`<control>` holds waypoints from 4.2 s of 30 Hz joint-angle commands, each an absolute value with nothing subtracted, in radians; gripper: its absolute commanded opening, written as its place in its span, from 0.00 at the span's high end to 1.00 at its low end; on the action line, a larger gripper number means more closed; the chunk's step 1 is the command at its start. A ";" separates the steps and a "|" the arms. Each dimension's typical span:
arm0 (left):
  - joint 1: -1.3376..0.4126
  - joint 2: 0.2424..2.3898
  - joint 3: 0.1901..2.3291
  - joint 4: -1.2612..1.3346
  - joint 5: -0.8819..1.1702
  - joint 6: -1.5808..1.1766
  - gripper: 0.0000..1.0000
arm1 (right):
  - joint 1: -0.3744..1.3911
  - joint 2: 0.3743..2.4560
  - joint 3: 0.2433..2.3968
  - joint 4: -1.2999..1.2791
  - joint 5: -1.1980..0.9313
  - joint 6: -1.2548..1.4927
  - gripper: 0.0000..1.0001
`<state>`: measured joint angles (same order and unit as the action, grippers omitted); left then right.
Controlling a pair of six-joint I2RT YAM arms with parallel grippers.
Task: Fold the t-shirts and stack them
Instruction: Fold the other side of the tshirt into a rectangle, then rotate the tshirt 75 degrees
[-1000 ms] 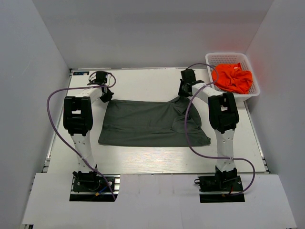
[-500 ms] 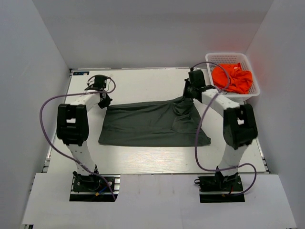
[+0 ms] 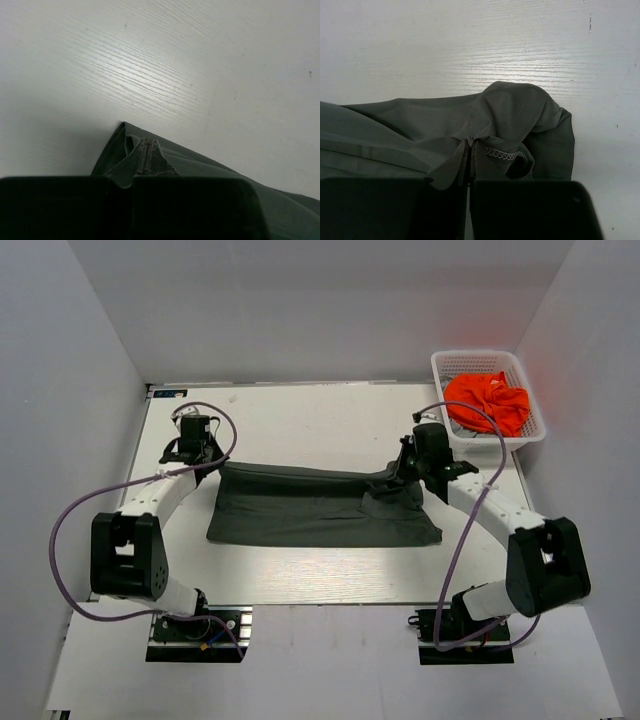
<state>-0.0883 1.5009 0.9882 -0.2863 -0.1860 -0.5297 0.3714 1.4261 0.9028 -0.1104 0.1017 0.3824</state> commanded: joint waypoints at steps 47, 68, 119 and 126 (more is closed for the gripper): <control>-0.161 1.575 0.871 -0.386 0.086 -0.775 0.00 | 0.430 1.492 0.795 -0.096 -0.091 0.575 0.10; -0.446 1.399 0.586 -0.725 0.133 -0.865 0.00 | 0.431 2.198 1.522 -0.167 -0.262 0.290 0.10; -0.661 1.196 0.764 -0.698 -0.051 -0.733 0.00 | 0.287 2.143 1.460 -0.175 -0.378 0.135 0.10; -0.661 1.360 0.762 -0.551 -0.014 -0.667 0.00 | 0.307 1.886 1.302 -0.083 -0.439 0.207 0.10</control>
<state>-0.6567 1.3304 0.7586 -0.6437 -0.0483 -0.7097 0.2638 2.0388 1.3907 -0.1135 -0.3775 0.1886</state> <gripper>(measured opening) 0.995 0.904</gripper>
